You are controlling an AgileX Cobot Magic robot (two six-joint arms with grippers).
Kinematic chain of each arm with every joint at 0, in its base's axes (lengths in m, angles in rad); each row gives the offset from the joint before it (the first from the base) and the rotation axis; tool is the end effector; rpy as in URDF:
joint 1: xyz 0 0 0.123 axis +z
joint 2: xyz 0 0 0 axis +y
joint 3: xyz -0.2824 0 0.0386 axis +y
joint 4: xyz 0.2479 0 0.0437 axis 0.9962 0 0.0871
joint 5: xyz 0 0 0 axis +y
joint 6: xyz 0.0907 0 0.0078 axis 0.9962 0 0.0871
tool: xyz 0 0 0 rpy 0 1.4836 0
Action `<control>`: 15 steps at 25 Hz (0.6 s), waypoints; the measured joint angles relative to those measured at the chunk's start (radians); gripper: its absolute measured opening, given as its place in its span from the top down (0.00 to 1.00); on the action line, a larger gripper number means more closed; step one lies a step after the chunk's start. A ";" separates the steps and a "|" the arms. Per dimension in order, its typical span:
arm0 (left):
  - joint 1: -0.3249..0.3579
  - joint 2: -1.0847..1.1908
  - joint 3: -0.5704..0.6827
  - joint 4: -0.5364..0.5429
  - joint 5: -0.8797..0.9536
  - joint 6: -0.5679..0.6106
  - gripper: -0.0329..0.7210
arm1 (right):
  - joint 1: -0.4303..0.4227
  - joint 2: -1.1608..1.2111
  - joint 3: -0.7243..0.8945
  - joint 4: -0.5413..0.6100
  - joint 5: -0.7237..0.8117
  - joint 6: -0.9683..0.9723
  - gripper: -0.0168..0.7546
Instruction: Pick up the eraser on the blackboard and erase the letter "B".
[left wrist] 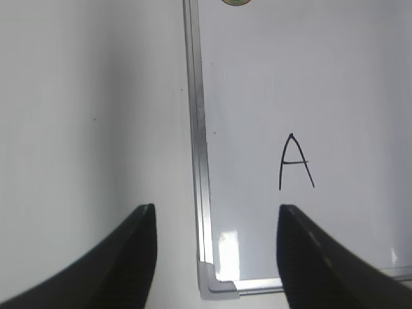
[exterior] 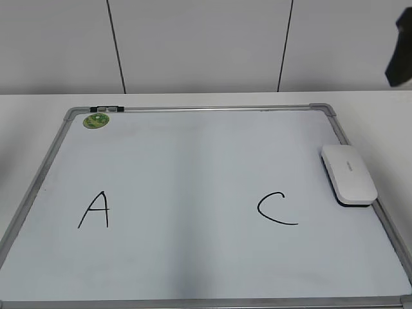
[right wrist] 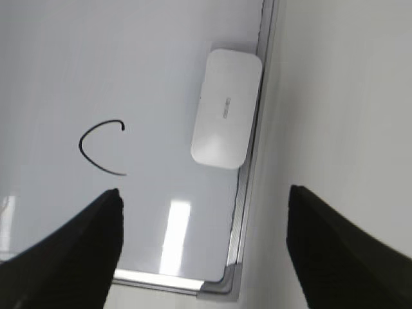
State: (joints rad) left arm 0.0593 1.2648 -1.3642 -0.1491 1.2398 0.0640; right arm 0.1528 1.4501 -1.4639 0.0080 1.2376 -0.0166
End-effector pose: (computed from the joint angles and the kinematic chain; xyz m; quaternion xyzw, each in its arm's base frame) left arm 0.2392 0.0014 0.3938 -0.0031 0.9640 -0.0584 0.2593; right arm 0.2863 0.0448 0.3725 -0.0822 0.9731 0.0186 0.2146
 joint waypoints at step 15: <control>-0.095 -0.602 0.545 0.015 -0.035 -0.002 0.38 | 0.000 -0.697 0.593 -0.008 -0.025 -0.011 0.22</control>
State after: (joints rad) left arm -0.0357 0.6632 -0.8188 -0.1340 1.2053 0.0619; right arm 0.1528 0.7531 -0.8706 0.0000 1.2125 -0.0275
